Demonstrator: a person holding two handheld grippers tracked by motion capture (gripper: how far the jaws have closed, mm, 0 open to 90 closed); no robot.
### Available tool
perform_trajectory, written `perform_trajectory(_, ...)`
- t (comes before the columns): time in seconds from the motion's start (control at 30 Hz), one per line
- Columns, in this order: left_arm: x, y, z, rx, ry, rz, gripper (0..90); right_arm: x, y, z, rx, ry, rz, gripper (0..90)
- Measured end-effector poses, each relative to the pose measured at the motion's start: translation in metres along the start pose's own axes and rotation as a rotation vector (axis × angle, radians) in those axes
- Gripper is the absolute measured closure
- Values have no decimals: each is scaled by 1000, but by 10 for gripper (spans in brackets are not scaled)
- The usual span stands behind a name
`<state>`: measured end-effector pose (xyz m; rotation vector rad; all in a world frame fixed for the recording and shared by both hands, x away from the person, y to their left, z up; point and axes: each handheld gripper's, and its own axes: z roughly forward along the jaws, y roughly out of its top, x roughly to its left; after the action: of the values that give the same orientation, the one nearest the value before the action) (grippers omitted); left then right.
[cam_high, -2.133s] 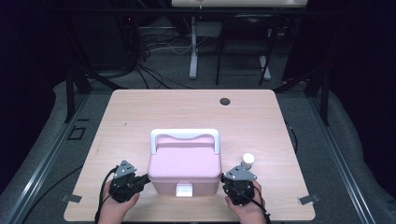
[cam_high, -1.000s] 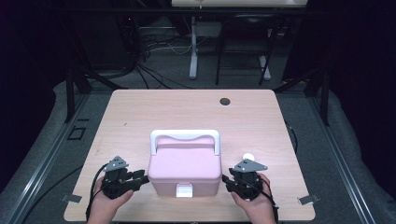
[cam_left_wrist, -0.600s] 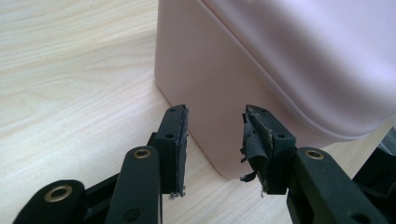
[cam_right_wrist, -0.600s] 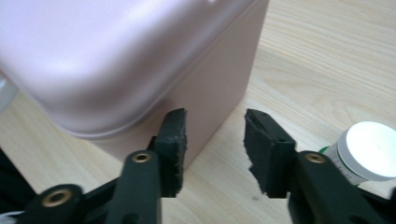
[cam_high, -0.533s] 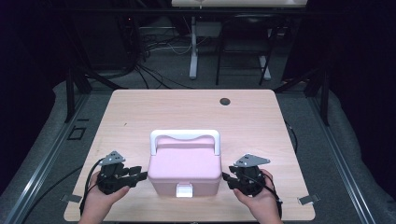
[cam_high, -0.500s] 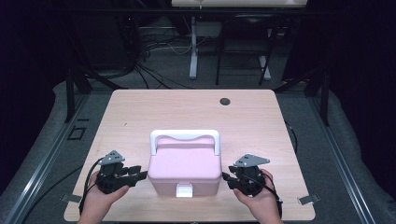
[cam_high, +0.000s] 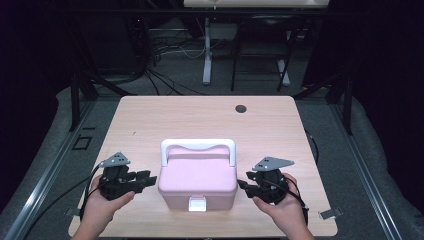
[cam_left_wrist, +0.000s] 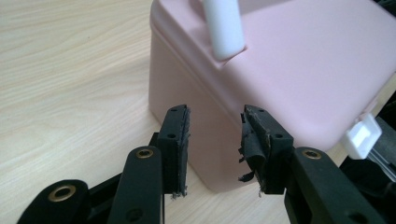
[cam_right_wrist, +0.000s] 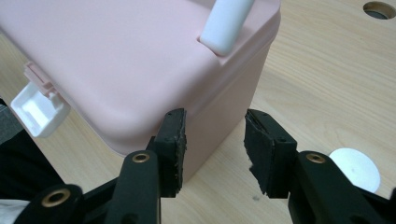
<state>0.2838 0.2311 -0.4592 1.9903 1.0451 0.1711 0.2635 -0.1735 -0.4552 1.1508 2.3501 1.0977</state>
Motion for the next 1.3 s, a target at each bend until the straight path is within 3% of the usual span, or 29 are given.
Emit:
perform_trajectory(0.37,-9,23,-1,-15,-29,18,621,2,19,-8,-33,26,1,583)
perform_trajectory(0.7,-9,41,14,-19,-35,17,626,-1,31,7,-58,62,40,586)
perform_trajectory(0.97,-4,45,16,-37,-28,0,641,-9,39,18,-59,63,70,592)
perform_trajectory(1.17,-1,44,20,-21,-6,-3,634,-14,43,22,-58,71,84,603)
perform_trajectory(1.3,4,45,26,-21,-27,-13,638,-14,45,24,-56,68,81,622)
